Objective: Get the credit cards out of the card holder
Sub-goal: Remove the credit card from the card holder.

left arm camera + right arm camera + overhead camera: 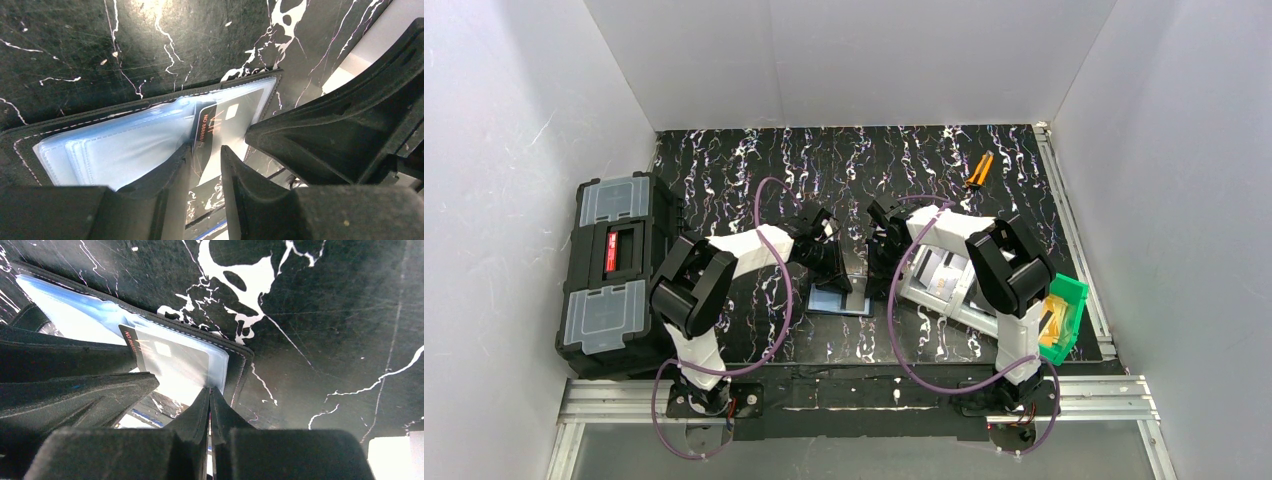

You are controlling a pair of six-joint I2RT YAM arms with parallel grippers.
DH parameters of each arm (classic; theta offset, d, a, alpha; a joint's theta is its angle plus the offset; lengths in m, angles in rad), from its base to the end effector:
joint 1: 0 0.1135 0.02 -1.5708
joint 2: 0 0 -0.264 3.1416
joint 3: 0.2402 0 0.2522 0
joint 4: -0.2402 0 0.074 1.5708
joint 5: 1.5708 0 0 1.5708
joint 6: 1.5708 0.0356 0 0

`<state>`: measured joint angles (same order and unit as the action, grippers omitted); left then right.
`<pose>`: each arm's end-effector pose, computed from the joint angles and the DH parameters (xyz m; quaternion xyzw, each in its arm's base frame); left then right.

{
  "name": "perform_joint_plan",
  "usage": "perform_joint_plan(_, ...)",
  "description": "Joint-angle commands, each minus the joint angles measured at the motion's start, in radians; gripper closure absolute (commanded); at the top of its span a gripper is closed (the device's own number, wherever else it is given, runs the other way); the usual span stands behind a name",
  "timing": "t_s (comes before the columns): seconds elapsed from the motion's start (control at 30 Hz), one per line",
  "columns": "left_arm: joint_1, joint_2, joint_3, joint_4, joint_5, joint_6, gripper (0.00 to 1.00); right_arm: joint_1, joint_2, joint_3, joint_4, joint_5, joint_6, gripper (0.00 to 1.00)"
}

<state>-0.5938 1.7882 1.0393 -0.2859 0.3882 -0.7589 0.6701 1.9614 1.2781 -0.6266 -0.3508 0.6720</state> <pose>0.2841 -0.2080 0.1565 -0.0271 0.9472 -0.3077 0.0862 0.2872 0.2432 0.1457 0.0218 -0.9763 -0.2151 0.0073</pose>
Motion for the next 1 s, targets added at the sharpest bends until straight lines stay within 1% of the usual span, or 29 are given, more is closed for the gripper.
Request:
perform_joint_plan(0.0,0.001,0.001,-0.036,0.008,0.029,0.001,0.74,0.009,0.072,-0.021,0.022,0.04,-0.007,0.93)
perform_joint_plan(0.2,0.002,-0.034,-0.061,0.016,0.035,-0.038,0.82,0.009,0.085,-0.019,0.024,0.039,-0.007,0.93)
perform_joint_plan(0.47,0.018,-0.082,-0.124,0.062,0.059,-0.104,1.0,0.009,0.1,-0.028,0.036,0.035,-0.004,0.93)
perform_joint_plan(0.7,0.037,-0.11,-0.137,0.034,0.034,-0.101,1.0,0.009,0.105,-0.029,0.034,0.041,-0.003,0.94)
perform_joint_plan(0.97,0.073,-0.145,-0.155,0.017,0.038,-0.044,1.0,0.009,0.107,-0.034,0.037,0.044,-0.001,0.94)
